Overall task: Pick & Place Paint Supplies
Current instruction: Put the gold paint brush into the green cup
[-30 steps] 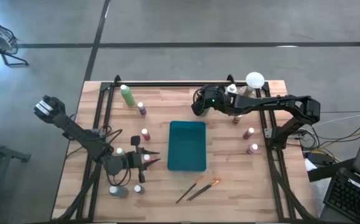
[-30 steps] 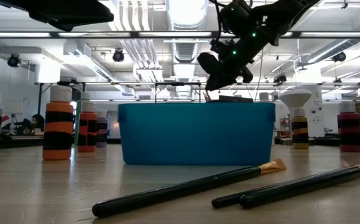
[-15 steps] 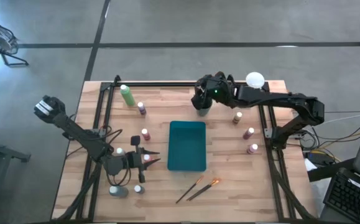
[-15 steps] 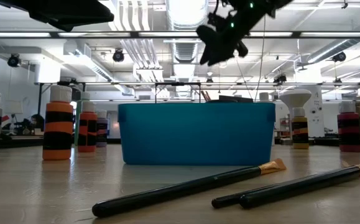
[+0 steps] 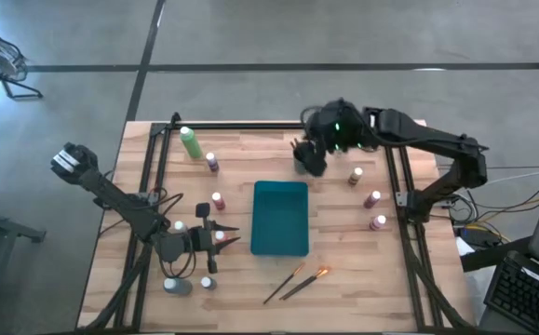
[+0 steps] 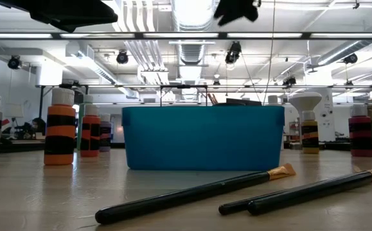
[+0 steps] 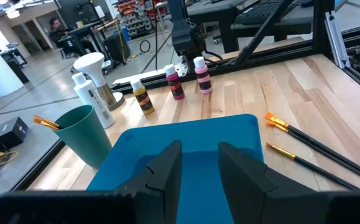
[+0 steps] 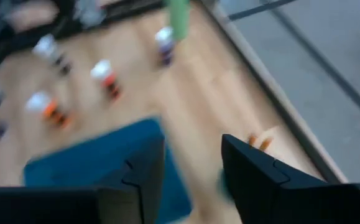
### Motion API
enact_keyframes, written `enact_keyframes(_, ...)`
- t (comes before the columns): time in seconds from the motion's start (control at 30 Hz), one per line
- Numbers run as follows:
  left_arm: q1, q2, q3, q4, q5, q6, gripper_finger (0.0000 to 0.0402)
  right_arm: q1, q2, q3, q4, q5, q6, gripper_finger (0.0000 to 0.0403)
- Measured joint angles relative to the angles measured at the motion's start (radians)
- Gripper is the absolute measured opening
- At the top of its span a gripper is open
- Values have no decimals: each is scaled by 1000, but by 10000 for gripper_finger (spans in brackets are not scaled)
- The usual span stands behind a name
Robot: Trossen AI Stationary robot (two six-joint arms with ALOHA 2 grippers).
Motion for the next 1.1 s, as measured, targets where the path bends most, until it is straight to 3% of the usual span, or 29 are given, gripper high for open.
enact_keyframes(0.27, 0, 0, 0, 0, 0, -15, 110, 356, 2, 59, -270, 131, 94, 95)
enact_keyframes(0.67, 0, 0, 0, 0, 11, -59, 110, 775, 5, -98, -345, 135, 477, 52)
enact_keyframes(0.9, 0, 0, 0, 0, 11, -60, 110, 928, 81, -259, -253, 135, 508, 54)
enact_keyframes(1.1, 0, 0, 0, -1, 11, -61, 110, 944, 213, -342, -203, 69, 503, 84)
